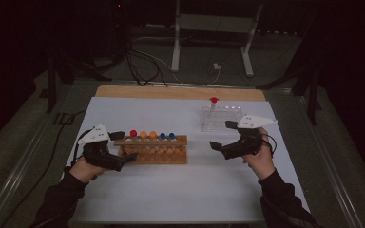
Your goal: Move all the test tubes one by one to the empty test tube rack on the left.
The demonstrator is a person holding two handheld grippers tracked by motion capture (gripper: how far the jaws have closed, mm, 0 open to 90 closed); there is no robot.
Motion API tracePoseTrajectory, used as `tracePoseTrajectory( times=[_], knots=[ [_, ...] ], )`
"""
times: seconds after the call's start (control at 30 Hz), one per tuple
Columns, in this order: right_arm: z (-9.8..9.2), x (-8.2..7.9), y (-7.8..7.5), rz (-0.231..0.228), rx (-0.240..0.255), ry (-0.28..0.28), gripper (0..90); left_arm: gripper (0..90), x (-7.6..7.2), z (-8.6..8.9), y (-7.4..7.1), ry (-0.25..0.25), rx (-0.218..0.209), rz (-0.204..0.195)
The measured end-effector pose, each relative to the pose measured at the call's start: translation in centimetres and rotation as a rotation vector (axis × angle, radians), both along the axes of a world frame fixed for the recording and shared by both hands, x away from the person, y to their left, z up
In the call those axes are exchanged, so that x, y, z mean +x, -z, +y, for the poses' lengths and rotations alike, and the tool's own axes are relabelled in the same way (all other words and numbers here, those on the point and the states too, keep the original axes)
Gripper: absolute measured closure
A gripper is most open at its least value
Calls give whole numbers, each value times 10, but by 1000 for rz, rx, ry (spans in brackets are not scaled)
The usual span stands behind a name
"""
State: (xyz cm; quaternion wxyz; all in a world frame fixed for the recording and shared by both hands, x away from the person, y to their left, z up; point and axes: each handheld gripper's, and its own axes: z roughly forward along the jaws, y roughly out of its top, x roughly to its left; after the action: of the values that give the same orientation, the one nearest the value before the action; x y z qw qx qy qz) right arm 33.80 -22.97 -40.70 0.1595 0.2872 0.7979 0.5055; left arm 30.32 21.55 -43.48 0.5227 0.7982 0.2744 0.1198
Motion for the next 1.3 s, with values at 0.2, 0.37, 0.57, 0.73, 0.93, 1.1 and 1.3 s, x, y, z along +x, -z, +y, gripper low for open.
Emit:
tracePoseTrajectory(
  times=[0.2,0.37,0.57,0.73,0.93,1.1,1.3],
  knots=[
    [-2,34,11,12,-15,96,0,29,-7,4,5,3,-13,9],
    [-2,64,20,48,-13,173,40,28,-10,6,6,0,-18,6],
    [2,91,28,80,-40,247,137,29,-11,8,5,-1,-35,1],
    [2,110,33,117,-59,306,213,29,-11,8,5,0,-35,0],
    [2,126,35,154,-93,351,425,28,-11,9,4,-2,-35,-3],
    [4,139,40,195,-115,358,549,29,-11,9,4,-3,-36,-3],
    [8,149,45,228,-129,348,620,29,-10,9,5,-3,-32,-2]
  ],
)
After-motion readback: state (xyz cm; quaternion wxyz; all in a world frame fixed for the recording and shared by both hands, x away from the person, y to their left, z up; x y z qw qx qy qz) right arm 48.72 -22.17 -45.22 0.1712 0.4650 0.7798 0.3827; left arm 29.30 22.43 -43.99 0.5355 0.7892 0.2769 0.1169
